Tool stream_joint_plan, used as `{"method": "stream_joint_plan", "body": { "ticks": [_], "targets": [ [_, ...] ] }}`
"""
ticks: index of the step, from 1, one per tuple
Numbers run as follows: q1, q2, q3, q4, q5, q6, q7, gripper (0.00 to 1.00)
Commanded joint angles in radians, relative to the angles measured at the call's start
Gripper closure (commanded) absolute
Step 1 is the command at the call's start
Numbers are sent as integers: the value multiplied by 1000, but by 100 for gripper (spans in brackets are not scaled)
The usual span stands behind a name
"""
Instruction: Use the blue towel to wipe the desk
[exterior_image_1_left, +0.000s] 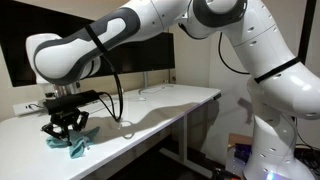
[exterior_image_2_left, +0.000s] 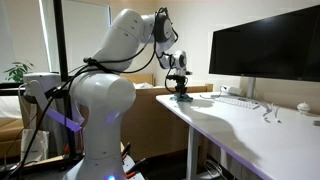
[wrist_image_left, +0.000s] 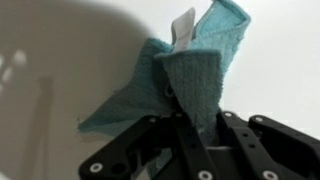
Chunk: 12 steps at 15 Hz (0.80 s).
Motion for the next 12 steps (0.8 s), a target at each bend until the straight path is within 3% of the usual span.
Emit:
{"method": "stream_joint_plan", "body": {
  "ticks": [1, 8, 10, 12],
  "targets": [
    [18, 14, -8, 20, 12, -31, 1, 49],
    [28, -13, -4, 9, 12, -19, -9, 6],
    [30, -18, -7, 13, 8, -19, -8, 0],
    [25, -18, -10, 19, 12, -20, -4, 0]
  ]
}}
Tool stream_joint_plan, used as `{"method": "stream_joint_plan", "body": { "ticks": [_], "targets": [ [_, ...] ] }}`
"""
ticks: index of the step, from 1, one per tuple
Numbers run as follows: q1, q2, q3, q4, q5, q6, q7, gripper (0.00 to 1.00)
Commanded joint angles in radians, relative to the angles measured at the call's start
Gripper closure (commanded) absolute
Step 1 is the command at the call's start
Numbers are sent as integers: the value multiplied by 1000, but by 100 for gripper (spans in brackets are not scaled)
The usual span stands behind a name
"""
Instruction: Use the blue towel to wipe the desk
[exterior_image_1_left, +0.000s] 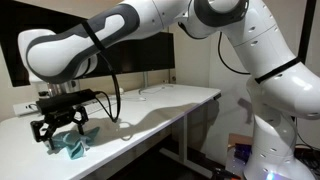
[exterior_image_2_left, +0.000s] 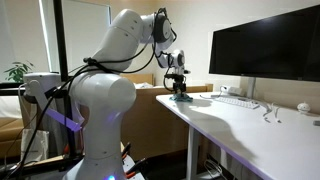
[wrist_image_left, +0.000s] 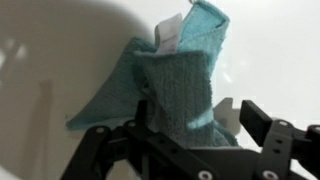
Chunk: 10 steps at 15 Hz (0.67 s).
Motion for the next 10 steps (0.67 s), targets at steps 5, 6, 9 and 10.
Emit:
{"method": "stream_joint_plan", "body": {
  "ticks": [5, 6, 9, 10],
  "targets": [
    [-14, -8, -26, 9, 22, -30, -4, 26],
    [-18, -4, -27, 9, 26, -34, -6, 33],
    [-24, 0, -30, 10, 31, -40, -8, 53],
    [-24, 0, -31, 10, 29, -39, -7, 61]
  ]
}}
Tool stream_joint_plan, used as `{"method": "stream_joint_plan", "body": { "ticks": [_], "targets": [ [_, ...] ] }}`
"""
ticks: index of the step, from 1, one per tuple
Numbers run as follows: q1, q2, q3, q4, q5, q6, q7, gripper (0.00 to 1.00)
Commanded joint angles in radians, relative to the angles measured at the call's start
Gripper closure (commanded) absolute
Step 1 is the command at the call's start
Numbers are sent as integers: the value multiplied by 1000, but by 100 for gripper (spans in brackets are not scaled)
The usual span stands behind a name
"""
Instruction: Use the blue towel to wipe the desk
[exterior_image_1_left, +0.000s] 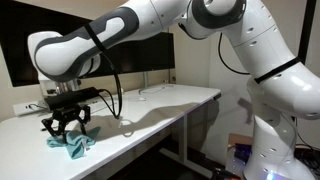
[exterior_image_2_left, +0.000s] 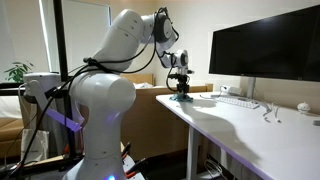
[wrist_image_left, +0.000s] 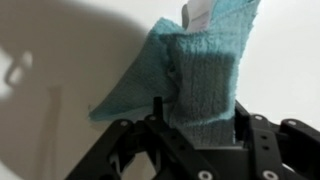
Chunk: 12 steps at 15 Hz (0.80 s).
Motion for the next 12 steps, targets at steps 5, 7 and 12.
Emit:
{"method": "stream_joint_plan", "body": {
  "ticks": [5, 7, 12],
  "targets": [
    [-12, -9, 1, -5, 27, -13, -11, 90],
    [-17, -7, 2, -7, 39, -8, -10, 93],
    [-22, 34, 8, 29, 88, -17, -10, 91]
  ]
}}
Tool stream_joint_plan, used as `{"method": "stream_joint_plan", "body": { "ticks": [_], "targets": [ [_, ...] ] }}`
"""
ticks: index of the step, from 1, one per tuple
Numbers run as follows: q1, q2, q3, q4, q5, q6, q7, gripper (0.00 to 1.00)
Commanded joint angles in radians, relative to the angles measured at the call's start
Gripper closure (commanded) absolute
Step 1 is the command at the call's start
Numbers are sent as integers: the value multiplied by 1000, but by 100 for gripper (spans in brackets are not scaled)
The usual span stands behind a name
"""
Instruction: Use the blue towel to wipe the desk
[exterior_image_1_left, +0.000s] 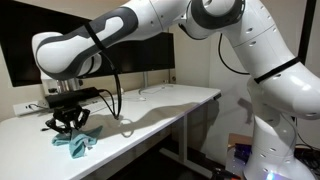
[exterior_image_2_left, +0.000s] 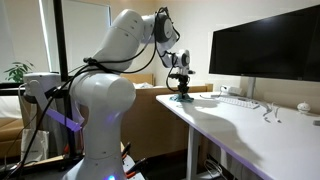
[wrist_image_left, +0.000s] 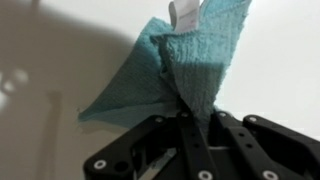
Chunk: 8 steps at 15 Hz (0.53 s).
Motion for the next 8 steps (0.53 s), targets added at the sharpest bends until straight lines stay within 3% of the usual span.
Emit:
{"method": "stream_joint_plan", "body": {
  "ticks": [1, 8],
  "targets": [
    [-9, 41, 11, 36, 48, -18, -9, 91],
    [35, 119, 39, 163, 49, -53, -16, 91]
  ]
}}
